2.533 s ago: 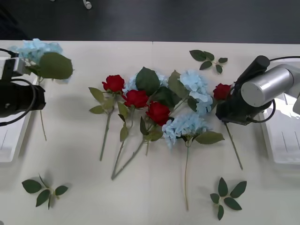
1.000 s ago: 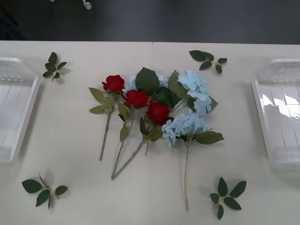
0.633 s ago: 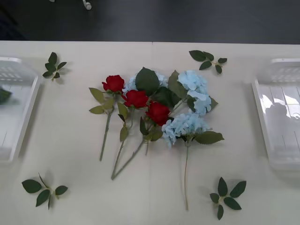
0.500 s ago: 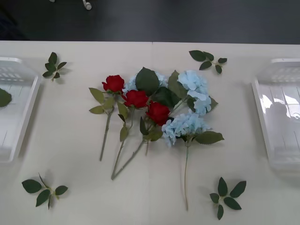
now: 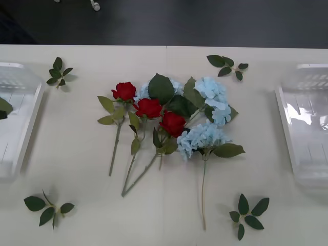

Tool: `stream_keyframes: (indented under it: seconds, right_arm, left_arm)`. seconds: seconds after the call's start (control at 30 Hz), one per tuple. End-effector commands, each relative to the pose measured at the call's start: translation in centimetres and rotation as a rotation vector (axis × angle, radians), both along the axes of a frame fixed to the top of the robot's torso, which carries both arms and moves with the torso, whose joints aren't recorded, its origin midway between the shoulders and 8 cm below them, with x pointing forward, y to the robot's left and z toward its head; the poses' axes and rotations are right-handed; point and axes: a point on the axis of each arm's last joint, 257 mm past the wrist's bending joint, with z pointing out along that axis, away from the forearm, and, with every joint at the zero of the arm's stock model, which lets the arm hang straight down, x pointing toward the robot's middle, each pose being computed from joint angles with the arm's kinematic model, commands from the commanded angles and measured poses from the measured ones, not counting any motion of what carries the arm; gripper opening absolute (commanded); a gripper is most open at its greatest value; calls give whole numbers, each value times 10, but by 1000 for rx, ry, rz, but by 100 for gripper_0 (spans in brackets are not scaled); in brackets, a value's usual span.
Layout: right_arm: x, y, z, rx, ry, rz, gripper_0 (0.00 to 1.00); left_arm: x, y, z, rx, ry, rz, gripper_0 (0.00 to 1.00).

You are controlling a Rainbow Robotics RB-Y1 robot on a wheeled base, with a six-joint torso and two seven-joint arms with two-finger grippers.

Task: Put the red flowers into the right box and the blue flowers into the left box

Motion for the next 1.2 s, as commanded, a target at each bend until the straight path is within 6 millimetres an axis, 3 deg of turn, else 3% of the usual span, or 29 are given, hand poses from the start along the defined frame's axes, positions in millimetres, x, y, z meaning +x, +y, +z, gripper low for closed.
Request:
stream_keyframes:
  seconds: [0.03,0.3,0.4,0.73,0.97,1.2]
  right_arm:
    - [7,-4,20,-83,-2,54,70]
    - [16,19,21,-43,-12,89,70]
    - [17,51,22,27,0,132,70]
    - [5,147,48,152,45,306,70]
    - [-19,219,65,210,88,467,70]
    - [-46,273,74,243,94,605,70]
  left_arm:
    - [12,-42,22,31,-29,-81,100]
    - [24,-113,13,-32,-54,-186,100]
    - [31,-140,6,-4,-43,-234,100]
    - [46,-191,-7,120,30,-342,100]
    - [62,-223,-29,151,108,-415,100]
    - [79,-248,-42,125,136,-440,100]
